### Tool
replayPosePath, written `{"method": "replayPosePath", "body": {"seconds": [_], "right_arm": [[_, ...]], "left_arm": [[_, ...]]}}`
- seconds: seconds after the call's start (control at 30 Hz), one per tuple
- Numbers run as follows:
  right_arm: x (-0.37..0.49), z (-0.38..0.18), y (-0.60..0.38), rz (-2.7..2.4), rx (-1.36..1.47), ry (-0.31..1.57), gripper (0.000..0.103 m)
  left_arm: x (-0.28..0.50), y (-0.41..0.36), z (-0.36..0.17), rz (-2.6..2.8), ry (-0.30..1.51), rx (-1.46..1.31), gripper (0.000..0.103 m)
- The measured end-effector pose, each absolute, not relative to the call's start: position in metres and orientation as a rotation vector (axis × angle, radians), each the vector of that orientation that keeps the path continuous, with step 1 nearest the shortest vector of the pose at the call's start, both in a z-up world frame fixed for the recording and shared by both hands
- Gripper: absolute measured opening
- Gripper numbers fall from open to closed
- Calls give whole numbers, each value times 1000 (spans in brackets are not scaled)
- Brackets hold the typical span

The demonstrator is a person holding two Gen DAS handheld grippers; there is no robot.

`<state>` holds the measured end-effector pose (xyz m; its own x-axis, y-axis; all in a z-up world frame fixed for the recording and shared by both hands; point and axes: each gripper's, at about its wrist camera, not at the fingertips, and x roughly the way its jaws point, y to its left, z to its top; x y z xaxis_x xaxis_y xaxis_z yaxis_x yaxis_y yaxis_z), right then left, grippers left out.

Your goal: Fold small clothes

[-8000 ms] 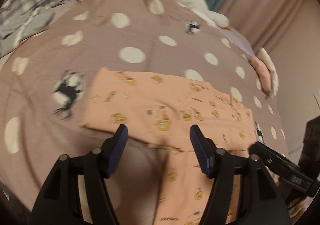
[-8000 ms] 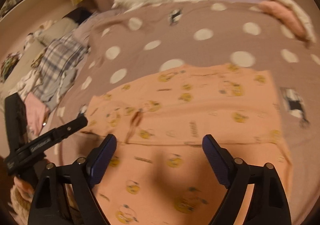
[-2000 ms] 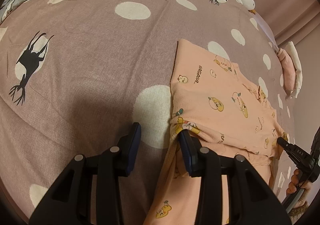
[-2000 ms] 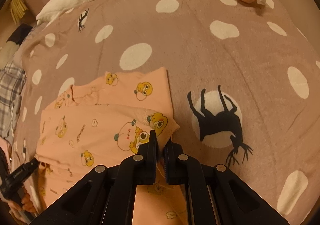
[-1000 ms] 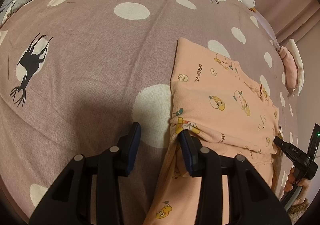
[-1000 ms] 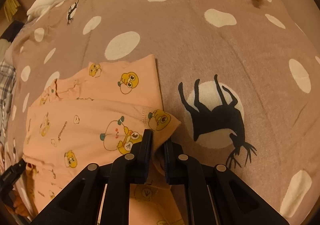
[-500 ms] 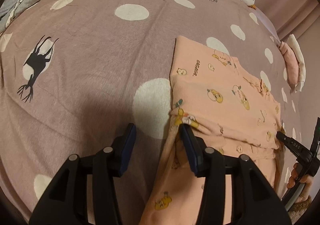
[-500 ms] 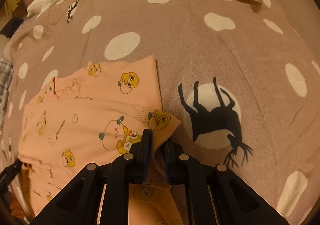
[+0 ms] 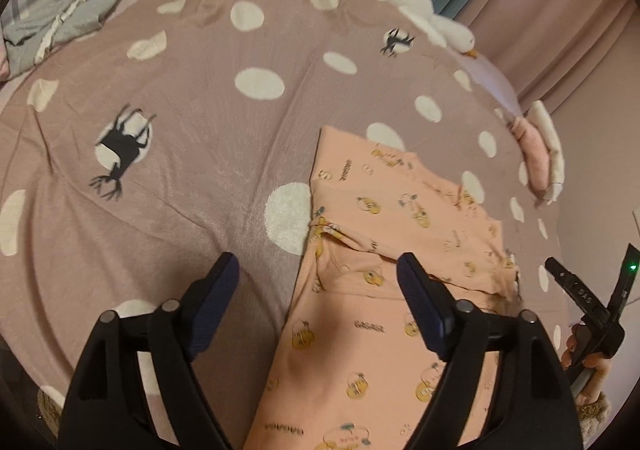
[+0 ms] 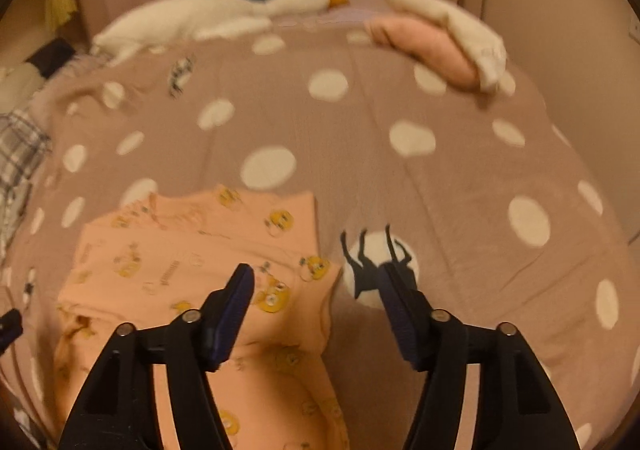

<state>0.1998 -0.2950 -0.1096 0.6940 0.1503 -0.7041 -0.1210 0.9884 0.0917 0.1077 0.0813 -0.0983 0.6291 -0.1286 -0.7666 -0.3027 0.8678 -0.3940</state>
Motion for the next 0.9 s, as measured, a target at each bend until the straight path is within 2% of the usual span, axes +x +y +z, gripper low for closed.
{"method": "replayPosePath", "body": {"seconds": [0.1, 0.27, 0.33, 0.67, 0.9], "right_arm": [[177, -90, -299, 211, 73, 720, 79], [143, -73, -305, 269, 91, 639, 85], [129, -70, -307, 270, 82, 611, 93], [71, -87, -321, 246, 27, 547, 93], [44, -123, -333, 253, 56, 616, 93]], "left_arm": [[93, 75, -89, 80, 878, -525, 88], [67, 65, -82, 44, 866, -494, 89], [58, 62, -82, 28, 862, -487, 89], [24, 54, -110, -23, 912, -495, 89], [2, 51, -133, -58, 930, -494, 88]]}}
